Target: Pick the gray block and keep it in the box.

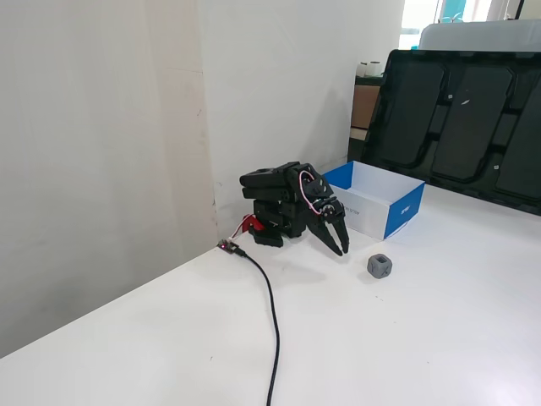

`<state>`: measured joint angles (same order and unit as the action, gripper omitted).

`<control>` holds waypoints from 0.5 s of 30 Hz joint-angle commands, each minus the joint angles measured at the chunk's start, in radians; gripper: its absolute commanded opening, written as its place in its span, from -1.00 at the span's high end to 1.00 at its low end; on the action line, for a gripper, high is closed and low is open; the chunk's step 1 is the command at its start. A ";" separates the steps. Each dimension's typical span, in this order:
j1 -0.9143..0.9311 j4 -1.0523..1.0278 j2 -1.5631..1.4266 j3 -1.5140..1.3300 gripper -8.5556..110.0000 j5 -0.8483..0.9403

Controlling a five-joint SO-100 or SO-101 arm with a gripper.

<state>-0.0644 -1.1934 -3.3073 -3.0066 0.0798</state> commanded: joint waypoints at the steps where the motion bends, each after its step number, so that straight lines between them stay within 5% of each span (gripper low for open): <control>1: -0.008 -0.008 -0.121 -0.009 0.85 -0.012; 15: -0.008 -0.008 -0.121 -0.009 0.84 -0.012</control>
<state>-0.0644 -1.1934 -3.3073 -3.0066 0.0798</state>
